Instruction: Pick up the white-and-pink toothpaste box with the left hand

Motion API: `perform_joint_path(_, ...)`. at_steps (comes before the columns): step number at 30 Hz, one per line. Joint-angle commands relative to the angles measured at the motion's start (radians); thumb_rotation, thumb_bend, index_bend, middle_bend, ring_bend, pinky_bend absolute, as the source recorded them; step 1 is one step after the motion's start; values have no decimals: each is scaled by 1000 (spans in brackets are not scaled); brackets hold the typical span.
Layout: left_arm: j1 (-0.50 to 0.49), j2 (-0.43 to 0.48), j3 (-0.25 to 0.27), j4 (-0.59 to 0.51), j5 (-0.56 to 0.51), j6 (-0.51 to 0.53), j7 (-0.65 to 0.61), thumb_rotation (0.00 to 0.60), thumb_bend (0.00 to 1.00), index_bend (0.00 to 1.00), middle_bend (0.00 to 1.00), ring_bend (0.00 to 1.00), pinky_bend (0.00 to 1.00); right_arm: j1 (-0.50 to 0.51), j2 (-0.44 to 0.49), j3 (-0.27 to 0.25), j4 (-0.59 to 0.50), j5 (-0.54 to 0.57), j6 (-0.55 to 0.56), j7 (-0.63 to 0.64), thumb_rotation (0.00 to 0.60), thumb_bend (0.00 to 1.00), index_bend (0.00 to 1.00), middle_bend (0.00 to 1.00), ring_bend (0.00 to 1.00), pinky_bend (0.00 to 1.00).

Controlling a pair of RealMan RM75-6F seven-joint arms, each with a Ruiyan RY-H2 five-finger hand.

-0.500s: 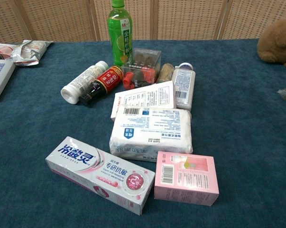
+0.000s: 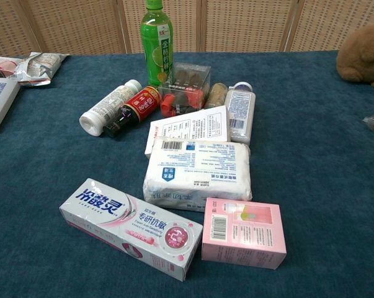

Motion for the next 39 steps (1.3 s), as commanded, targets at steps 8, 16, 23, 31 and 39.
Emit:
perform_joint_path(8, -99, -13, 20, -39, 13, -178, 23, 600, 313, 0, 0, 0, 0, -13, 21, -1, -15, -11, 11, 9, 525, 198, 0, 0, 0, 0)
perform_joint_path(16, -206, -110, -7, -49, -29, -354, 88, 600, 312, 0, 0, 0, 0, -45, 45, -13, -12, -33, 47, 48, 525, 198, 0, 0, 0, 0)
perform_joint_path(23, -288, -208, -40, -26, -100, -477, 124, 600, 312, 0, 0, 0, 0, -78, 66, -25, 2, -48, 80, 97, 523, 200, 0, 0, 0, 0)
perform_joint_path(31, -362, -334, -79, 32, -166, -546, 135, 600, 306, 14, 8, 8, 0, -103, 77, -32, 17, -58, 101, 132, 527, 198, 0, 0, 0, 0)
perform_joint_path(39, -398, -413, -89, 89, -227, -569, 185, 600, 305, 483, 504, 553, 357, -118, 90, -32, 17, -66, 113, 158, 522, 198, 0, 0, 0, 0)
